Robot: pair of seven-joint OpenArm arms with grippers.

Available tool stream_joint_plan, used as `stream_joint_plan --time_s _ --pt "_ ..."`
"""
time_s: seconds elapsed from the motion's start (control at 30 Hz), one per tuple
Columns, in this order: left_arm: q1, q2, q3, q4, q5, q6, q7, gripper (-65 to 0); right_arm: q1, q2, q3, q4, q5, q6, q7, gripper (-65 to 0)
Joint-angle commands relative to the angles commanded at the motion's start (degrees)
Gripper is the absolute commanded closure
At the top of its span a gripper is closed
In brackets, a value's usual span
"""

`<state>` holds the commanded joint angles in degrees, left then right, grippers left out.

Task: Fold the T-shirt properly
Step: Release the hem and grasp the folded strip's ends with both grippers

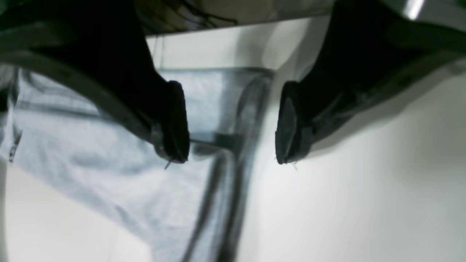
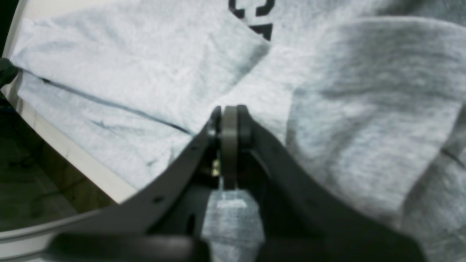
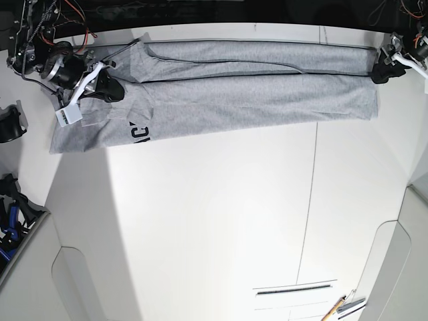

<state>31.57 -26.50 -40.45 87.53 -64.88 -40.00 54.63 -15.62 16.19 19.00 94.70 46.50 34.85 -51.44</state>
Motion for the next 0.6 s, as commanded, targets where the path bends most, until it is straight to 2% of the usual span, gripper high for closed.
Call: stream_joint_plan --time_s 0.3,0.47,0.6 --pt "-0.17 -0.04 0.22 -0.52 0.5 0.0 -1.53 -40.7 0.02 -0.02 0.0 0.0 1.97 -0.15 -1.07 0.0" --pt "-0.96 -0.04 3.85 -0.52 0.61 0.0 -2.34 -40.7 -0.02 0.0 0.0 0.0 1.95 -0.15 -1.66 0.0" --pt "-2.05 -0.24 4.39 -0.52 0.68 0.0 -2.32 -40.7 -0.13 0.0 0.0 0.0 1.95 -0.13 -2.29 0.0"
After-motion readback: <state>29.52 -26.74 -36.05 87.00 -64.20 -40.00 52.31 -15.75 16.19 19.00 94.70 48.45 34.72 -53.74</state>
